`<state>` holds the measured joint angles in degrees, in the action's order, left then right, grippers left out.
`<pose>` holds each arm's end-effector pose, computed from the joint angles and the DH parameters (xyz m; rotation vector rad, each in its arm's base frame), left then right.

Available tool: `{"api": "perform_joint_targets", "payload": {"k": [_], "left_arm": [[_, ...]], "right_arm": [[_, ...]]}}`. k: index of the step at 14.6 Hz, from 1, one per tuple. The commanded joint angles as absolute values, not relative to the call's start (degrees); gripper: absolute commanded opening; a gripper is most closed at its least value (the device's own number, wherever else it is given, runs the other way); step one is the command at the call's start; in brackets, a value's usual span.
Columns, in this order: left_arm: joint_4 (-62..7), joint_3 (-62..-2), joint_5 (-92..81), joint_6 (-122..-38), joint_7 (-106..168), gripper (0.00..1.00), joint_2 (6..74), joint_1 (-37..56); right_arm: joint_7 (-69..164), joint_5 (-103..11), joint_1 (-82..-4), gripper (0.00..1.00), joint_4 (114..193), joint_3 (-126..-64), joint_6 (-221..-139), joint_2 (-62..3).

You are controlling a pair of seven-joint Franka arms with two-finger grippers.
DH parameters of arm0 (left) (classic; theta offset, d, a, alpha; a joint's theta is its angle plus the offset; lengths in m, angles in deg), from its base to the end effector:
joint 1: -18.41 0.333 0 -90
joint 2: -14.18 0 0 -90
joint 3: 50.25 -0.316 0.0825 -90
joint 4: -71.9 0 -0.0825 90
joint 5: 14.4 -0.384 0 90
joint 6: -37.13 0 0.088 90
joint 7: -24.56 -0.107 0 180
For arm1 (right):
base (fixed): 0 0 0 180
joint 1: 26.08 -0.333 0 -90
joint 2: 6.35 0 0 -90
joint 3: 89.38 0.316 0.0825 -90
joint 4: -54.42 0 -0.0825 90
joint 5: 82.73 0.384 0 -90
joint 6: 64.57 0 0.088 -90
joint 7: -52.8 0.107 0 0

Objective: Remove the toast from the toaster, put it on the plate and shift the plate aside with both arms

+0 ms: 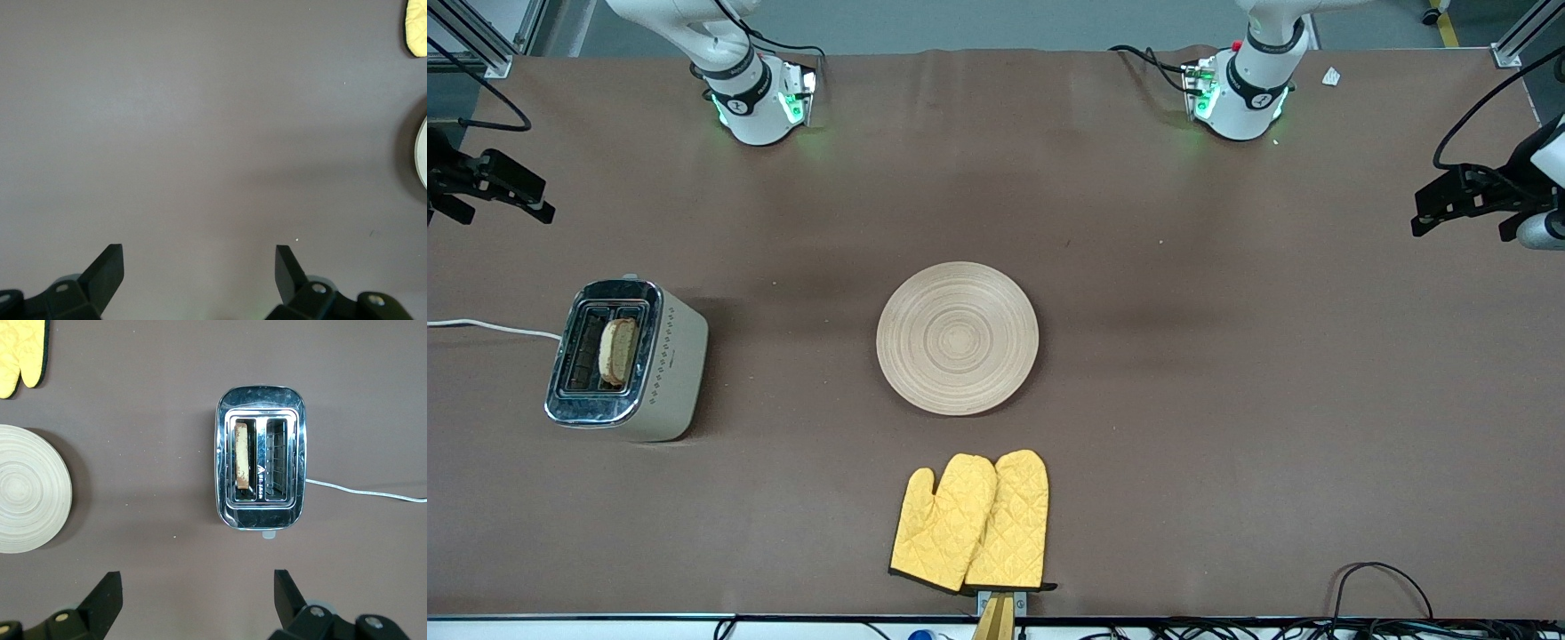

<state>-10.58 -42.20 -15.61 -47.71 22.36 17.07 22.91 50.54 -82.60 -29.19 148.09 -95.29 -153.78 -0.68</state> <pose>0.5605 -0.0300 0.6501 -3.1237 0.1538 0.0134 0.5214 -0.0282 0.6461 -3.1299 0.0140 -0.0331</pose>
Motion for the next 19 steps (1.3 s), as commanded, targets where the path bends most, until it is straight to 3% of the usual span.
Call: {"api": "perform_joint_targets", "payload": {"k": [1,19], "left_arm": [[-8.08,-41.82,-16.69,-46.72,22.18,1.0,18.49,23.07],[-8.08,-41.82,-16.6,-46.81,21.3,1.0,19.98,23.07]], "right_arm": [[50.87,-81.94,-28.54,1.0,148.9,-95.36,-153.69,0.42],[50.87,-81.85,-28.71,1.0,148.72,-95.36,-153.42,0.42]]}}
